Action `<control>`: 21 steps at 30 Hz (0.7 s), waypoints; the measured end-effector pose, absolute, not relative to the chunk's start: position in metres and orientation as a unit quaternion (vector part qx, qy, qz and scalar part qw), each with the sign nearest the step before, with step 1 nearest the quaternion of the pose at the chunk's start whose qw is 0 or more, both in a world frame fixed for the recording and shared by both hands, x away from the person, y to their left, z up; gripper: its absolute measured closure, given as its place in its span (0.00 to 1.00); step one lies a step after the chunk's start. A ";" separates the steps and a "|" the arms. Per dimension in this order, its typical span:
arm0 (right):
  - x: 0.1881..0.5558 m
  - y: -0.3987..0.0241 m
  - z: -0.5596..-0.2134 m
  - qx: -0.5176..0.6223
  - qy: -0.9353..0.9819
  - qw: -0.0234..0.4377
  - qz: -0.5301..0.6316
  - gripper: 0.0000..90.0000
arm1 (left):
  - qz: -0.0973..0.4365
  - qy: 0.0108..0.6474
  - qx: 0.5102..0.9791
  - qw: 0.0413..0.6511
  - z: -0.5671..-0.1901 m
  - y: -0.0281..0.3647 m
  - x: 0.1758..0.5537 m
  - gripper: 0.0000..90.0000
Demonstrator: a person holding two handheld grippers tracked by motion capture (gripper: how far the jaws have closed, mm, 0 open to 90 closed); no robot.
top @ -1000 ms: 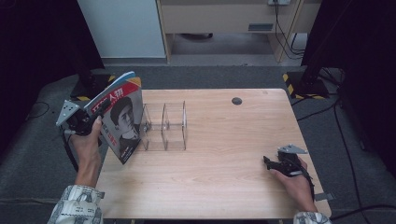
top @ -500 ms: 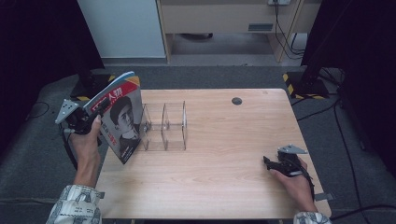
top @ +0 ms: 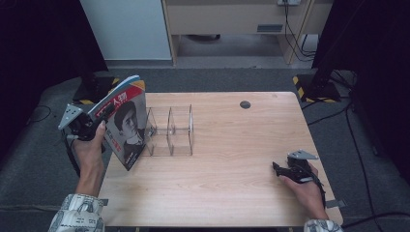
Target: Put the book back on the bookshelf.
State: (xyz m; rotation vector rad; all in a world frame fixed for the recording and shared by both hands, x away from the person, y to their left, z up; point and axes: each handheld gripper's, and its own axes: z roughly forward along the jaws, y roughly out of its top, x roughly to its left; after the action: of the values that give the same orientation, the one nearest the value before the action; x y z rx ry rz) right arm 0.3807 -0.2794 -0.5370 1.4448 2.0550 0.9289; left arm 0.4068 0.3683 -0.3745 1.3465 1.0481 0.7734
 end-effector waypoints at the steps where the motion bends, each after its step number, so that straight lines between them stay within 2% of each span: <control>1: 0.381 -0.279 -0.537 0.525 0.747 0.230 0.338 0.34 | 0.333 0.451 0.579 0.593 -0.375 0.368 0.406 0.93; 9: 0.381 -0.279 -0.537 0.525 0.747 0.230 0.338 0.34 | 0.333 0.448 0.580 0.593 -0.378 0.364 0.401 0.90; 21: 0.381 -0.279 -0.537 0.525 0.747 0.230 0.337 0.34 | 0.333 0.452 0.576 0.594 -0.381 0.362 0.400 0.81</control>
State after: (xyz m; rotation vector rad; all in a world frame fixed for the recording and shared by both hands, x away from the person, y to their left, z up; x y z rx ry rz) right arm 0.3807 -0.2794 -0.5370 1.4440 2.0555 0.9286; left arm 0.3998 0.3619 -0.3814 1.3397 1.0507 0.7746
